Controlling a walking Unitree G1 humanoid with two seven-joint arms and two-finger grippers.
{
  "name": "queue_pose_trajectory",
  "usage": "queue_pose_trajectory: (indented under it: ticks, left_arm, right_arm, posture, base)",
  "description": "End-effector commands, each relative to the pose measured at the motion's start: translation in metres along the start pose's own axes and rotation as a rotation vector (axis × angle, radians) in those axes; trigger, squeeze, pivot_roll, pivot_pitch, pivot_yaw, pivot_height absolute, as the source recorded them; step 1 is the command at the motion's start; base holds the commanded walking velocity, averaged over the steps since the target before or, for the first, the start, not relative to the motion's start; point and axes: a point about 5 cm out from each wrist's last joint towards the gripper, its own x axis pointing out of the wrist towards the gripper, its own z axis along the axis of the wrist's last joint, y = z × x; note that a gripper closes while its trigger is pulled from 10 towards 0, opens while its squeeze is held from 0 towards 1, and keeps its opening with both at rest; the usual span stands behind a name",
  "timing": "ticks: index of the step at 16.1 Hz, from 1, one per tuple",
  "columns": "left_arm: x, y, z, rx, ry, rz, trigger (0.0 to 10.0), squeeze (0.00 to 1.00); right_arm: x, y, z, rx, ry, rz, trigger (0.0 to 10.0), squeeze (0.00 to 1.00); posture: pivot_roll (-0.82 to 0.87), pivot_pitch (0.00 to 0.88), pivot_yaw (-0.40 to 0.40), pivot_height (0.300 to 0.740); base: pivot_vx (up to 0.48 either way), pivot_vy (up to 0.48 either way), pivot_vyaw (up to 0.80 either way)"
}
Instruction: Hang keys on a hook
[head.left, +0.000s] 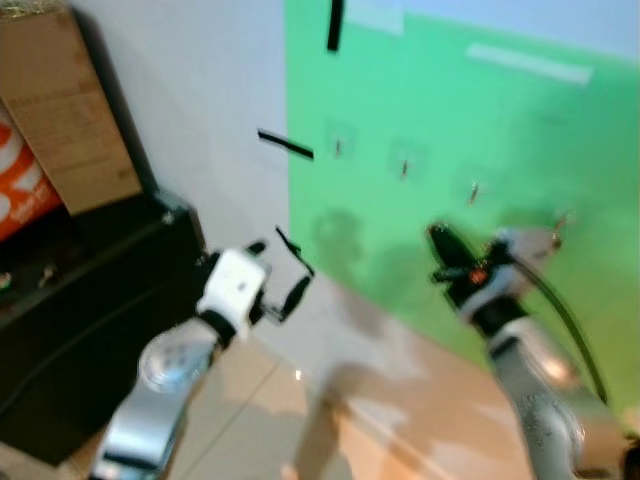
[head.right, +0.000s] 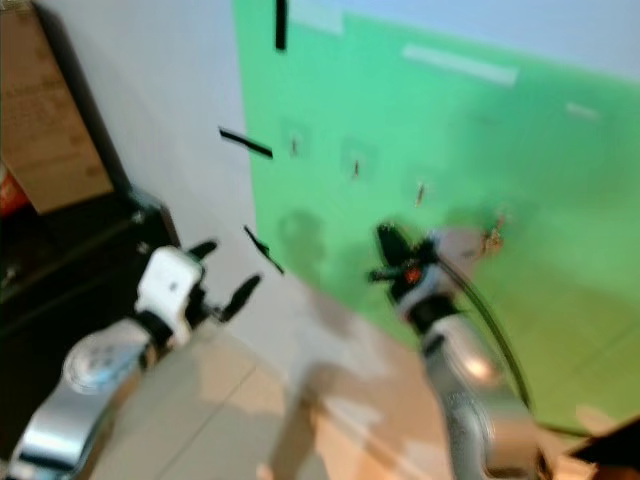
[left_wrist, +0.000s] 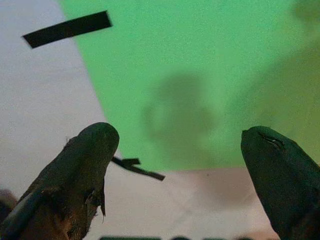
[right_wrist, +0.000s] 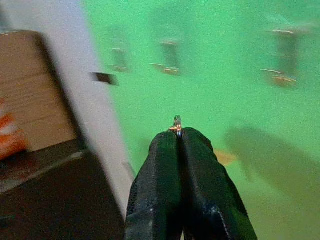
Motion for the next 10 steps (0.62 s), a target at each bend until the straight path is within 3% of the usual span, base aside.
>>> queue_pose_trajectory:
  ticks: [1,6,10]
  left_arm:
    - [0.002,-0.003,0.004,-0.012,-0.013,-0.031,10.0,0.09]
    - [-0.007,-0.023,0.015,-0.095,-0.041,-0.268,10.0,0.09]
    - [-0.014,-0.03,0.02,-0.156,-0.04,-0.376,10.0,0.1]
  right_arm:
    - [-0.002,-0.002,0.005,-0.006,-0.014,0.002,10.0,0.0]
    - [0.003,0.0,0.01,0.01,-0.04,-0.003,10.0,0.0]
    - [0.011,0.0,0.015,0.037,-0.07,-0.025,10.0,0.0]
  posture:
    - [-0.01,0.0,-0.014,0.74]
    - [0.0,0.0,-0.014,0.74]
    - [0.0,0.0,-0.012,0.74]
  base:
    - [0.0,0.0,0.0]
    - [0.0,0.0,0.0]
    - [0.0,0.0,0.0]
